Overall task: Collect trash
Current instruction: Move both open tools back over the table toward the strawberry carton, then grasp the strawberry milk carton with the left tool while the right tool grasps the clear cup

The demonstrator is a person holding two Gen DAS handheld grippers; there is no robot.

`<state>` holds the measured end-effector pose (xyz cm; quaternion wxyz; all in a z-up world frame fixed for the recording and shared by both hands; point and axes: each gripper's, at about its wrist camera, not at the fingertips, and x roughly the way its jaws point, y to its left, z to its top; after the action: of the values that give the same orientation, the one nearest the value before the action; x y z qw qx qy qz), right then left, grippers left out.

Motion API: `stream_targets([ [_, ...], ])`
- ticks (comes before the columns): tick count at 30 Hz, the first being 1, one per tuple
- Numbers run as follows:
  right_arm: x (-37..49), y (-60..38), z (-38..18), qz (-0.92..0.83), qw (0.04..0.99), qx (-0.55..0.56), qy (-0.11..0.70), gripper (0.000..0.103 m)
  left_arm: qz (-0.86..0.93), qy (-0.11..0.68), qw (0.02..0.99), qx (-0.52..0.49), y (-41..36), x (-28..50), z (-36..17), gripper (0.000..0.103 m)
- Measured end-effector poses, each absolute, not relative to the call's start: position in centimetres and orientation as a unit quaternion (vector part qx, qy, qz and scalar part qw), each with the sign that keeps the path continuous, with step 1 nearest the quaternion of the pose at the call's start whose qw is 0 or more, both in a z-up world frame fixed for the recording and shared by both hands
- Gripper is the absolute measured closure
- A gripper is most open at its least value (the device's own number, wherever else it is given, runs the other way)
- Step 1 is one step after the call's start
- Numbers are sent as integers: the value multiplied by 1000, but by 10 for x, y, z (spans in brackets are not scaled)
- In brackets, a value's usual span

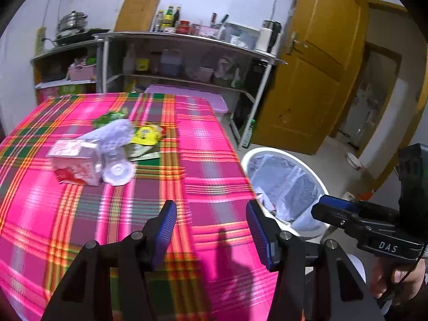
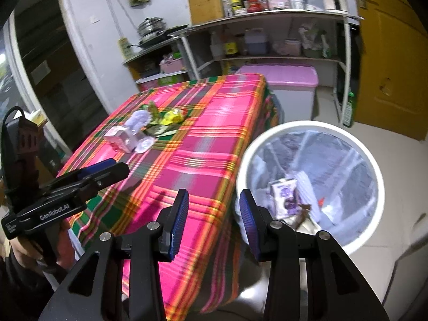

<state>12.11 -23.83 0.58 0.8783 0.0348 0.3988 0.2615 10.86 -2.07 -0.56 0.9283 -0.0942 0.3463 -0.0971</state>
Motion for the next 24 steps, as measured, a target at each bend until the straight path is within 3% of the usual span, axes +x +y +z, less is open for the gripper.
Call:
stream_targets([
  [12,140,-182,10,315,864,1,394,62,-6,335,935,-117,51,112,-3,48],
  [24,154,-151,0,327,853,-10,408,62,44,325,940,-99,97,145,-9,34],
])
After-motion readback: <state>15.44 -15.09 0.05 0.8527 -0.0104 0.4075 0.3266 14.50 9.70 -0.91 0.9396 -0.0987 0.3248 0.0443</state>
